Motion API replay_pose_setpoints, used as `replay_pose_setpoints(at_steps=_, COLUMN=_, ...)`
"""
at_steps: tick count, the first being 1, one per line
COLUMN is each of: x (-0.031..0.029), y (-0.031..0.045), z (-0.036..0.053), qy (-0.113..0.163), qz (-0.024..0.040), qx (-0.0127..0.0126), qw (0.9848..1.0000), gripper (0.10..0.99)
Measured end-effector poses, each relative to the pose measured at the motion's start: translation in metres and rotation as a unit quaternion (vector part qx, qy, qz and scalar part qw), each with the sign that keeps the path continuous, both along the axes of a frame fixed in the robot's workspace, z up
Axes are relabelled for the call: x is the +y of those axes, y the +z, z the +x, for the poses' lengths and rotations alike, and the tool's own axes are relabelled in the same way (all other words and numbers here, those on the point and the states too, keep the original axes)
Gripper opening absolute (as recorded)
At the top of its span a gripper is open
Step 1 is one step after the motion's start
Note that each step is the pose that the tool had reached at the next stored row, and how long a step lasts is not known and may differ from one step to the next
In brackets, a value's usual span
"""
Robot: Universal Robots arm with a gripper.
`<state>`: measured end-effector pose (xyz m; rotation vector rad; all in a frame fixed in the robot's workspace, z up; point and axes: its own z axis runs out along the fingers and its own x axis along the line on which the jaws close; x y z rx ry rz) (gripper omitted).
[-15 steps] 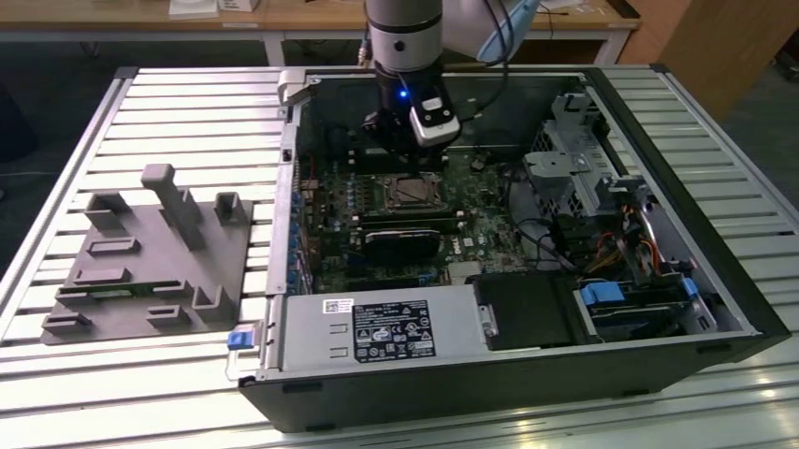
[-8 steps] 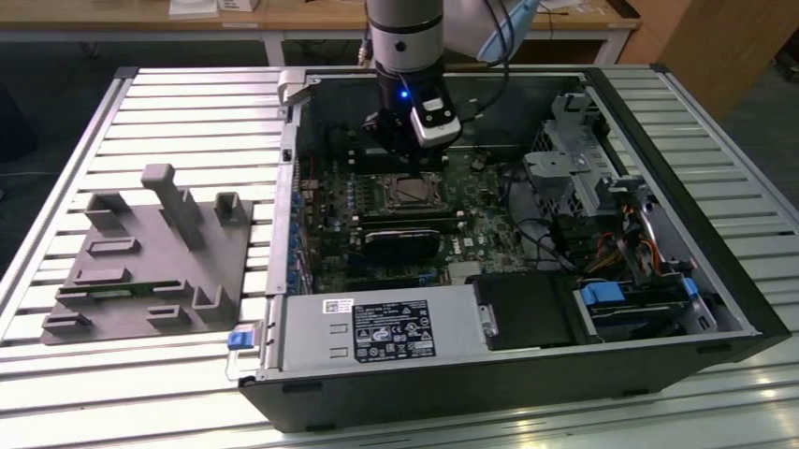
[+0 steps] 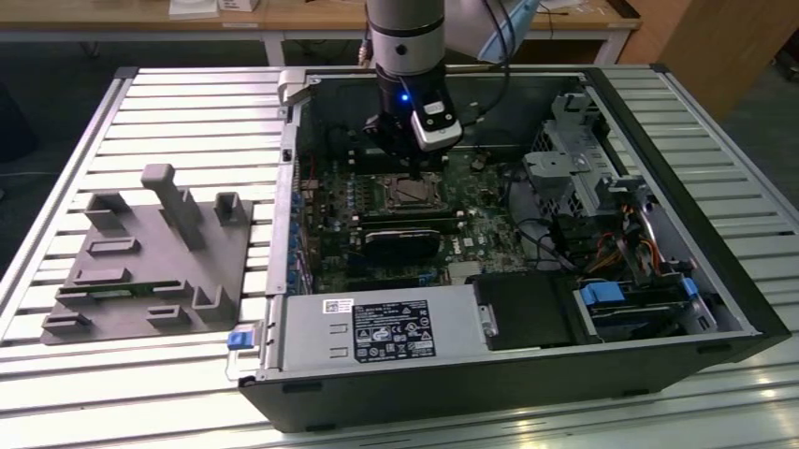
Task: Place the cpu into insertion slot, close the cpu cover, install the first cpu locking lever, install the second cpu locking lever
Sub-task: 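Install the second cpu locking lever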
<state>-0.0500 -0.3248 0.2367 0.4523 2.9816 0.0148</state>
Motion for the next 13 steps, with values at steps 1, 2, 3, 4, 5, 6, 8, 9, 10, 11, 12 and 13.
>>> replay_pose_setpoints(at_steps=1, x=-0.0004, y=0.0, z=0.0, qy=0.0, qz=0.0, qx=0.0, qw=1.0, gripper=0.106)
replay_pose_setpoints(at_steps=2, x=-0.0007, y=0.0, z=0.0, qy=0.0, qz=0.0, qx=0.0, qw=1.0, gripper=0.106)
replay_pose_setpoints(at_steps=3, x=-0.0008, y=-0.0001, z=0.0, qy=0.0, qz=0.0001, qx=0.0, qw=1.0, gripper=0.106)
replay_pose_setpoints(at_steps=4, x=-0.0011, y=0.0, z=0.0, qy=0.0, qz=0.0, qx=0.0, qw=1.0, gripper=0.106)
replay_pose_setpoints(at_steps=5, x=-0.0013, y=0.0, z=0.0, qy=0.0, qz=0.0, qx=0.0, qw=1.0, gripper=0.106)
replay_pose_setpoints(at_steps=6, x=-0.0014, y=0.0, z=0.0, qy=0.0, qz=0.0, qx=0.0, qw=1.0, gripper=0.106)
replay_pose_setpoints(at_steps=8, x=-0.0019, y=0.0, z=0.0, qy=0.0, qz=0.0, qx=0.0, qw=1.0, gripper=0.106)
replay_pose_setpoints(at_steps=9, x=-0.0019, y=0.0, z=0.0, qy=0.0, qz=0.0, qx=0.0, qw=1.0, gripper=0.106)
replay_pose_setpoints(at_steps=10, x=-0.0021, y=0.0, z=0.0, qy=0.0, qz=0.0, qx=0.0, qw=1.0, gripper=0.106)
replay_pose_setpoints(at_steps=11, x=-0.0023, y=0.0, z=0.0, qy=0.0, qz=0.0, qx=0.0, qw=1.0, gripper=0.106)
replay_pose_setpoints(at_steps=12, x=-0.0025, y=0.0, z=0.0, qy=0.0, qz=0.0, qx=0.0, qw=1.0, gripper=0.106)
replay_pose_setpoints(at_steps=13, x=-0.0027, y=0.0, z=0.0, qy=0.0, qz=0.0, qx=0.0, qw=1.0, gripper=0.106)
